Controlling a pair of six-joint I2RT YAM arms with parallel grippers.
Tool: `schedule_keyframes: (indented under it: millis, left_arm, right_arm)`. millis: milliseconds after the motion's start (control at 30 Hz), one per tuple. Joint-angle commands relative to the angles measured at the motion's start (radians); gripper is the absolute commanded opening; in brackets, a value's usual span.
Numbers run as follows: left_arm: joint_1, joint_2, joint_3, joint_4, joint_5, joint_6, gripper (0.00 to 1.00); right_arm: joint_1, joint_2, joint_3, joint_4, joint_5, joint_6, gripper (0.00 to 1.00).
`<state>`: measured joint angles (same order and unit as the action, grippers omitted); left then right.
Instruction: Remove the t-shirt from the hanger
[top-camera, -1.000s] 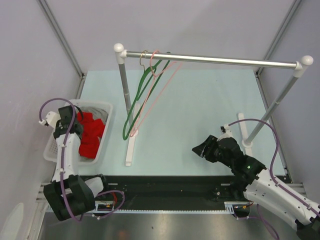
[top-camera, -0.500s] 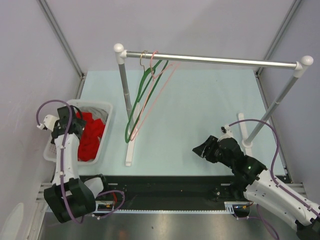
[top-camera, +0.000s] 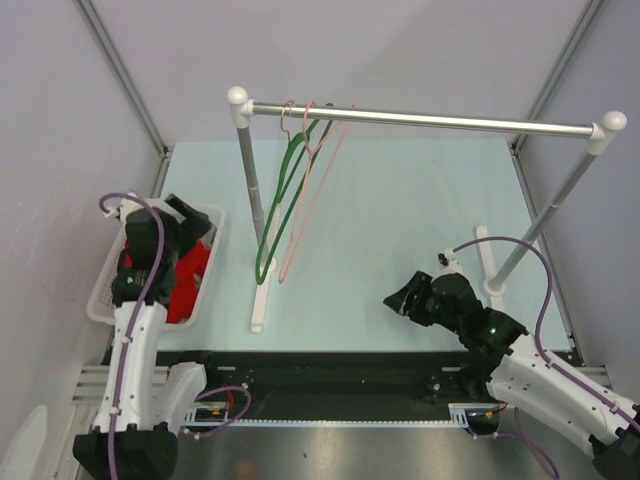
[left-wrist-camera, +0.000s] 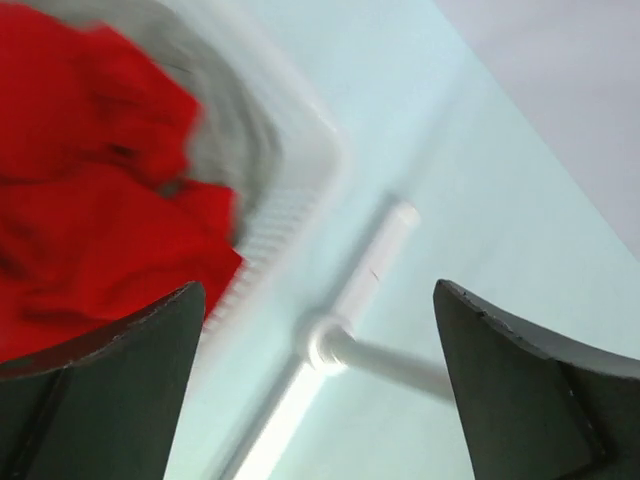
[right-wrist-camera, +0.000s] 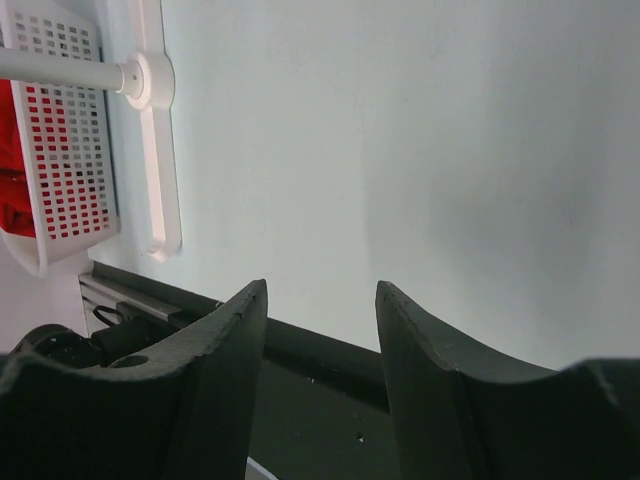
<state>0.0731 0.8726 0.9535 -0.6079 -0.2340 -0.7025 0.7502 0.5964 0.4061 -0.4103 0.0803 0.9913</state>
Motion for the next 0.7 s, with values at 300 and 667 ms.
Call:
schedule_keyframes:
  millis: [300,667]
  left_arm:
    - [-0.134,-0.362,-0.418,0.264,0.884,0.089,0.91]
    - [-0.723,-0.158,-0.604,0.762,0.834,0.043,0.94]
  right_arm:
    - [-0.006,-0.001,-0.001,0.031,0.007,-0.011,0.53]
    - [-0.009,0.014,-0.056,0.217,-0.024,-0.029,0.52]
